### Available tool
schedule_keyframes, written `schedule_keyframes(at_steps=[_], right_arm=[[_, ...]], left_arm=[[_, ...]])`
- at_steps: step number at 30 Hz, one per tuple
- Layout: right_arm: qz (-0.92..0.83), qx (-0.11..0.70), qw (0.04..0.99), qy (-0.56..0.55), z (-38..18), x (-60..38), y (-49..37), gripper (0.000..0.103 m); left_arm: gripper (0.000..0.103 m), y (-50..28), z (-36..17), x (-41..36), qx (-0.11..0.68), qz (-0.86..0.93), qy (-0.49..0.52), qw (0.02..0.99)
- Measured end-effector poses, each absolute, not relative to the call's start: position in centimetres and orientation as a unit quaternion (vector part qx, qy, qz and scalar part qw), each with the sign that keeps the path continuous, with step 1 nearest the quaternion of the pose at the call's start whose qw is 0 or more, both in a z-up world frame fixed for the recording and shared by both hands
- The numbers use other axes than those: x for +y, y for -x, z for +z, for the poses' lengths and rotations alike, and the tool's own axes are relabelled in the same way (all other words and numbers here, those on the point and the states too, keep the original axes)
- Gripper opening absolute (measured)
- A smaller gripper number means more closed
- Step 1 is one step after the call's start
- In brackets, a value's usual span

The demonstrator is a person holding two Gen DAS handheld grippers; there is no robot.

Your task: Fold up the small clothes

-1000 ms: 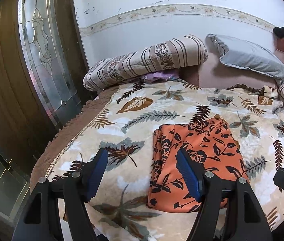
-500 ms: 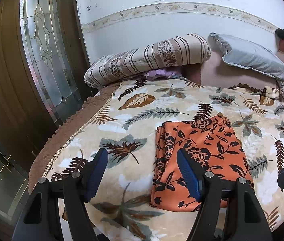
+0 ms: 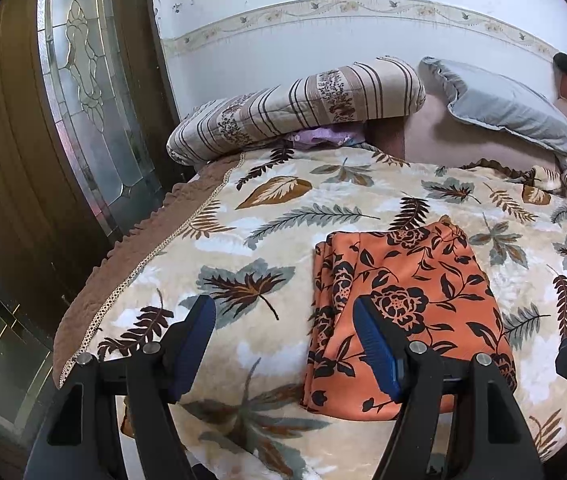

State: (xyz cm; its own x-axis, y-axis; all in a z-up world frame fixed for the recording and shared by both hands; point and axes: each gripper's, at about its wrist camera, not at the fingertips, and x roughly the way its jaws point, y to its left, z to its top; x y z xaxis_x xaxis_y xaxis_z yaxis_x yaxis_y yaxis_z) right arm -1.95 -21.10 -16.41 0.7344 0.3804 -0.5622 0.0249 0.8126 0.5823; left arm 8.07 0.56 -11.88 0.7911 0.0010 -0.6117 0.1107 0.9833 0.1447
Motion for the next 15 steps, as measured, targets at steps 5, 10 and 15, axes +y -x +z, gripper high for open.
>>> schedule_keyframes(at_steps=[5, 10, 15], right_arm=[[0.098, 0.355, 0.882, -0.292, -16.6, -21.0, 1.6, 0.069], [0.08, 0.354, 0.885, -0.292, -16.6, -21.3, 1.5, 0.07], [0.056, 0.35, 0.891, -0.285, -16.5, -21.8, 1.7, 0.071]], left_arm=[[0.073, -8.2, -11.9, 0.5, 0.322, -0.028, -0.088, 0.942], [0.089, -7.7, -11.3, 0.4, 0.303, -0.026, -0.09, 0.948], [0.089, -7.5, -10.9, 0.1, 0.3, -0.026, -0.093, 0.949]])
